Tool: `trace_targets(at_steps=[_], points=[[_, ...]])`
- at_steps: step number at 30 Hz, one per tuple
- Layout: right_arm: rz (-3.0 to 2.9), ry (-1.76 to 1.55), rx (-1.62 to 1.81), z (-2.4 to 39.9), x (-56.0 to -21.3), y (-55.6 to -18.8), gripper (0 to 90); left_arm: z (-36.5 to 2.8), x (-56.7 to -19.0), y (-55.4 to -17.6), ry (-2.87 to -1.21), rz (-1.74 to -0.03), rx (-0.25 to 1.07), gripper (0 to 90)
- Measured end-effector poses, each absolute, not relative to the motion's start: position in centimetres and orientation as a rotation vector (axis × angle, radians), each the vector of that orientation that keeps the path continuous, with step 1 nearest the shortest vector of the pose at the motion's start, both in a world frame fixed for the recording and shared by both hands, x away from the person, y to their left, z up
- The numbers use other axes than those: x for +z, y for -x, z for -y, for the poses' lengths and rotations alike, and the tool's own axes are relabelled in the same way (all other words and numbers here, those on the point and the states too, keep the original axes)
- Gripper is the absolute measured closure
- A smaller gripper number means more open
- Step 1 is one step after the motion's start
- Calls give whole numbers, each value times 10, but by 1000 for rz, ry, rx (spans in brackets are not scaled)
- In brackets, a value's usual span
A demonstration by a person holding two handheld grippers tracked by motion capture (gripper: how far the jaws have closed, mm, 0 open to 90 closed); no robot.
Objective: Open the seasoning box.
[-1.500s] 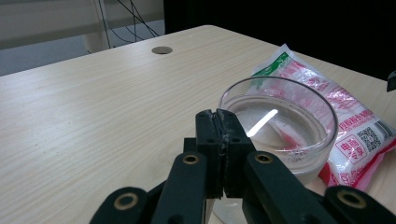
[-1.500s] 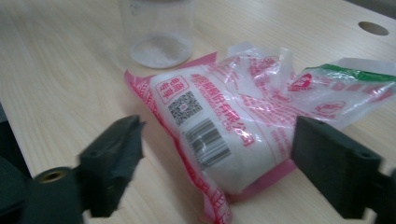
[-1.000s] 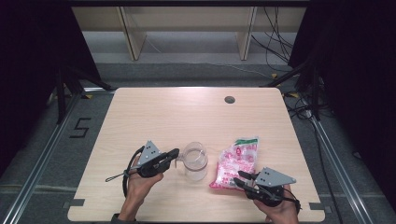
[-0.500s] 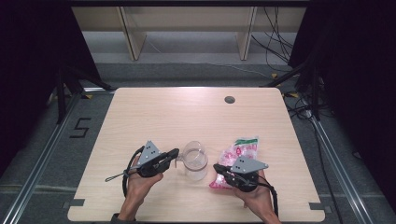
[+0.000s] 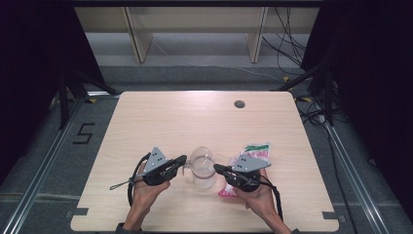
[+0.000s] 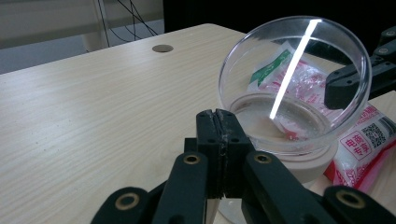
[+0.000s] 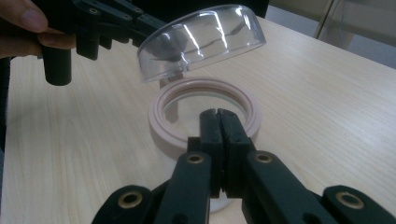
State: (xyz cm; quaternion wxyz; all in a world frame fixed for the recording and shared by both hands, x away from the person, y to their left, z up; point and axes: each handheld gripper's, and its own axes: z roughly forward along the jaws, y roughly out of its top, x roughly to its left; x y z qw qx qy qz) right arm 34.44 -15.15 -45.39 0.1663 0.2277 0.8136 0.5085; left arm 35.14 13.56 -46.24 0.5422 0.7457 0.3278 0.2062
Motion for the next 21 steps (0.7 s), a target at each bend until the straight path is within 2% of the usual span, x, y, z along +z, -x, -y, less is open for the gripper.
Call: trace_targets(at_steps=[15, 19, 21], points=[[-2319, -649, 1489, 140, -449, -345, 900, -136, -463, -352, -1761, -765, 490, 874], [-2296, -634, 1504, 137, -445, -345, 900, -138, -462, -351, -1769, -782, 488, 822], [-2280, -634, 1508, 135, -444, -344, 900, -140, -461, -351, -1777, -788, 498, 753]])
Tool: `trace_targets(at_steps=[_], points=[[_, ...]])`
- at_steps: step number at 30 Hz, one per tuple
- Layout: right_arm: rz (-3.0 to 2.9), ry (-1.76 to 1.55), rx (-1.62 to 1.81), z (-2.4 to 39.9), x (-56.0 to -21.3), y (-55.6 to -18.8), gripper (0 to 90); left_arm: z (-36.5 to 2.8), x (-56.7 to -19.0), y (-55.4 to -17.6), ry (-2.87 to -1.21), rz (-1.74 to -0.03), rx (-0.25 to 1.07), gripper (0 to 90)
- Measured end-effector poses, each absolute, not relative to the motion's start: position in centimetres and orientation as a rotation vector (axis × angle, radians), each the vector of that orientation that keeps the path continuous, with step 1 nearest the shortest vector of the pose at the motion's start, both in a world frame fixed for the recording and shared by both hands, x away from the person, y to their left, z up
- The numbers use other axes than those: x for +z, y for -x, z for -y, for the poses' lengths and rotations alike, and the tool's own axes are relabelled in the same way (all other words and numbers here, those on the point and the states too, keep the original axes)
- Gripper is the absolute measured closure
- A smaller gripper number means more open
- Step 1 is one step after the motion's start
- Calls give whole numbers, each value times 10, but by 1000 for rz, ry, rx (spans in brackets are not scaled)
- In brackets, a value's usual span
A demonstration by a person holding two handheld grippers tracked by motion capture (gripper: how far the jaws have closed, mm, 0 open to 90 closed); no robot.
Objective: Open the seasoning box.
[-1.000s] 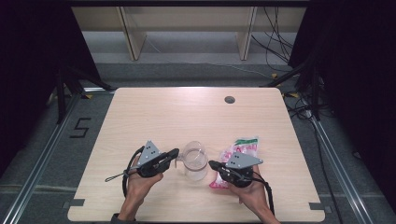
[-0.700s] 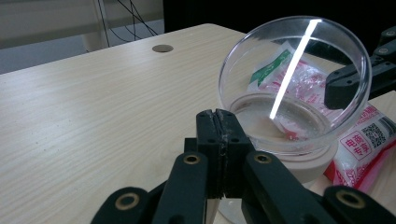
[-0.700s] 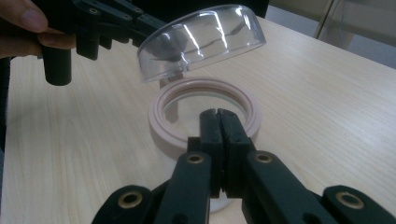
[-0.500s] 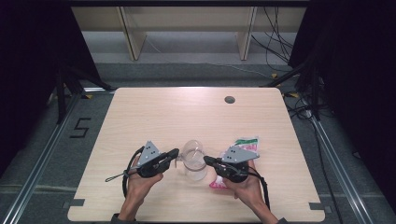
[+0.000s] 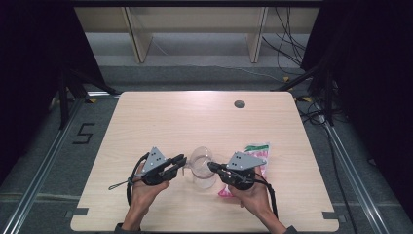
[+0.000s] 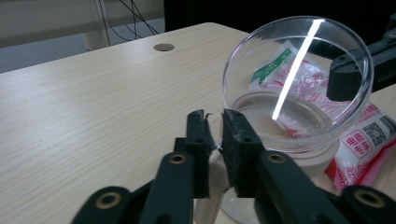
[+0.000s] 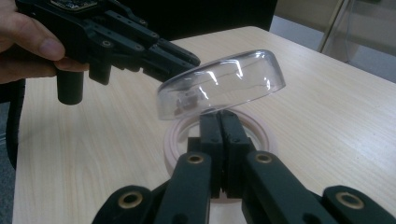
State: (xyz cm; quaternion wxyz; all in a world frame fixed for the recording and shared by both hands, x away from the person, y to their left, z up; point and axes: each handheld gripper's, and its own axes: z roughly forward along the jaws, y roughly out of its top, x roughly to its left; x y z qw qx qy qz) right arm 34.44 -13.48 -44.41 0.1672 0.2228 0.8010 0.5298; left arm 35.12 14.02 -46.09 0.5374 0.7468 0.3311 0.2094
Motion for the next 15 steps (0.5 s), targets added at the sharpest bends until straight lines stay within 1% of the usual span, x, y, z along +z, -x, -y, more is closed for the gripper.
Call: trace_targets(at_steps=[2, 3, 4, 7, 10, 15], points=[[-2299, -631, 1499, 135, -442, -344, 900, -143, -461, -351, -1778, -802, 497, 621], [-2293, -633, 1501, 134, -441, -344, 900, -145, -461, -350, -1775, -814, 487, 588], [-2290, -630, 1502, 134, -441, -343, 900, -149, -460, -349, -1798, -810, 498, 544], [-2284, -615, 1506, 132, -438, -342, 900, -155, -460, -342, -1845, -802, 471, 420], [-2294, -596, 1509, 128, -438, -342, 900, -159, -466, -331, -1876, -800, 445, 361], [-2282, -586, 1516, 121, -435, -341, 900, -161, -475, -326, -1908, -827, 439, 308]])
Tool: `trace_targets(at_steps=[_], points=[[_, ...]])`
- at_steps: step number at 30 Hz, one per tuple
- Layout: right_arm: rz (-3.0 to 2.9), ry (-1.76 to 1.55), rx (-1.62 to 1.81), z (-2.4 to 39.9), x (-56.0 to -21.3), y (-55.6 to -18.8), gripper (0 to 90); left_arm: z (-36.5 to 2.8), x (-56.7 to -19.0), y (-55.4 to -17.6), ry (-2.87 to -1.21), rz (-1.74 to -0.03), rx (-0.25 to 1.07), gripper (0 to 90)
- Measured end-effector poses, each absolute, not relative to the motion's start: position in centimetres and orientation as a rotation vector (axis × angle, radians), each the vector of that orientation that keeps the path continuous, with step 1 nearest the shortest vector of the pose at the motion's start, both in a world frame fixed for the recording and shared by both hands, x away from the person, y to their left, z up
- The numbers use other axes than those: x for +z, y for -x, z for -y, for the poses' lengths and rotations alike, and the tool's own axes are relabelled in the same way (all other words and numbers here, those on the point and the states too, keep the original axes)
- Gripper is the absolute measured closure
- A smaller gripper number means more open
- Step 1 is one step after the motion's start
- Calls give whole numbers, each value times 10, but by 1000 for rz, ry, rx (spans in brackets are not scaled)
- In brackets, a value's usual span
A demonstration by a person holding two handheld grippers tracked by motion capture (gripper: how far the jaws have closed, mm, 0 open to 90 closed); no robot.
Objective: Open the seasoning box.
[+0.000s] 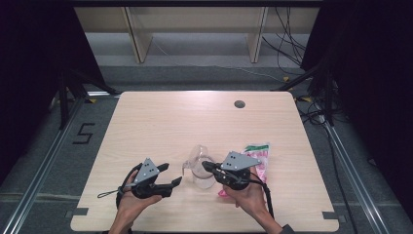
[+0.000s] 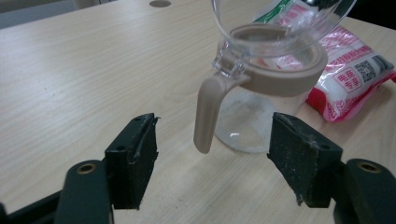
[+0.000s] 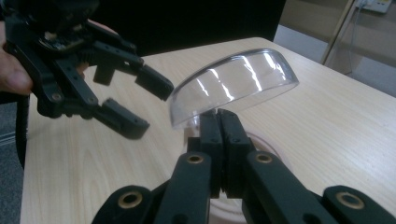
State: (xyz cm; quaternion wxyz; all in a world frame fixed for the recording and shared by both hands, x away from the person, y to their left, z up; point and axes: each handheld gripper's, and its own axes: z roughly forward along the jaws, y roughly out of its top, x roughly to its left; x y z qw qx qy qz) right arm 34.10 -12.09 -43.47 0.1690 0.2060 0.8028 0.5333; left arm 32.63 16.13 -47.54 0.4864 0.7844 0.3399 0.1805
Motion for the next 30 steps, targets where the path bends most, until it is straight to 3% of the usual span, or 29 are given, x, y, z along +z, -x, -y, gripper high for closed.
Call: trace_targets(at_steps=[23, 30], points=[[-2298, -495, 1505, 90, -431, -339, 884, -165, -485, -327, -1886, -854, 393, 289], [-2258, -564, 1502, 112, -426, -346, 787, -164, -485, -325, -1873, -890, 393, 289]])
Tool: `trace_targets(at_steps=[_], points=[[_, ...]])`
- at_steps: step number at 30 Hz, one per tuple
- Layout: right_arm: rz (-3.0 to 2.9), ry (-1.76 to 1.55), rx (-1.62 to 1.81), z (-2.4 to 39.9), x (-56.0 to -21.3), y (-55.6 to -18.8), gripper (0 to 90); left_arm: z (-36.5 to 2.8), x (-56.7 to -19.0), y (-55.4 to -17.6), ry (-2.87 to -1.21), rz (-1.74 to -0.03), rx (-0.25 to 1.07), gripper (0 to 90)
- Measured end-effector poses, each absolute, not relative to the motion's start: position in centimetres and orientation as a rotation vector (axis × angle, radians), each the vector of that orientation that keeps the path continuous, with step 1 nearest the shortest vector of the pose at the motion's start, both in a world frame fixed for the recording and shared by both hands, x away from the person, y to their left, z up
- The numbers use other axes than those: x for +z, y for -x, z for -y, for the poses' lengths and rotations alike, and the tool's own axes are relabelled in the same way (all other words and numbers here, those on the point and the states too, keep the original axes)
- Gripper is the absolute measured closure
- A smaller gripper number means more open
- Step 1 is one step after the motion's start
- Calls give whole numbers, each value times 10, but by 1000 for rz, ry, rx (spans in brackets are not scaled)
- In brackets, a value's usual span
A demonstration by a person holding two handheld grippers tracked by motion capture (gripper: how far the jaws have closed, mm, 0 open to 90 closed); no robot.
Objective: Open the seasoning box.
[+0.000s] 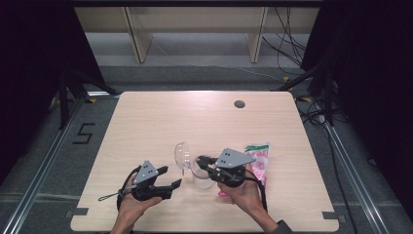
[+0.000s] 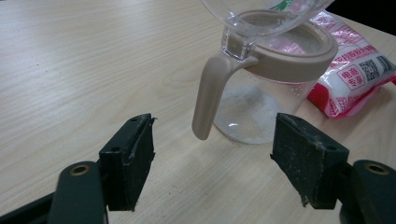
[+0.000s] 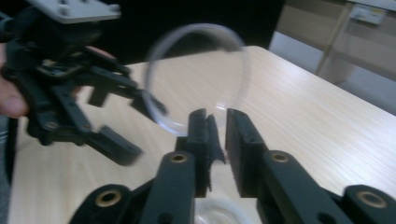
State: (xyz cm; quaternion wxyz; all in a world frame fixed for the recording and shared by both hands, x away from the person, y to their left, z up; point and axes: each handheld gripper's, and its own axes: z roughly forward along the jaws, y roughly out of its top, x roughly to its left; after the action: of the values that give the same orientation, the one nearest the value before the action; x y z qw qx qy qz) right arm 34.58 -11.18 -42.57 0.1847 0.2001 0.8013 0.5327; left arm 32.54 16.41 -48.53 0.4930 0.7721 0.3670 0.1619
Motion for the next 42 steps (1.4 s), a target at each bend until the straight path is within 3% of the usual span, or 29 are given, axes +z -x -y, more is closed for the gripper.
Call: trace_targets(at_steps=[17, 26, 42], points=[[-2128, -983, 1416, 237, -434, -356, 522, -166, -488, -323, -1855, -932, 377, 288], [-2087, -1148, 1360, 269, -454, -354, 388, -164, -489, -322, -1852, -928, 370, 287], [-2111, -1294, 1292, 286, -471, -358, 317, -149, -491, -314, -1873, -909, 348, 282]])
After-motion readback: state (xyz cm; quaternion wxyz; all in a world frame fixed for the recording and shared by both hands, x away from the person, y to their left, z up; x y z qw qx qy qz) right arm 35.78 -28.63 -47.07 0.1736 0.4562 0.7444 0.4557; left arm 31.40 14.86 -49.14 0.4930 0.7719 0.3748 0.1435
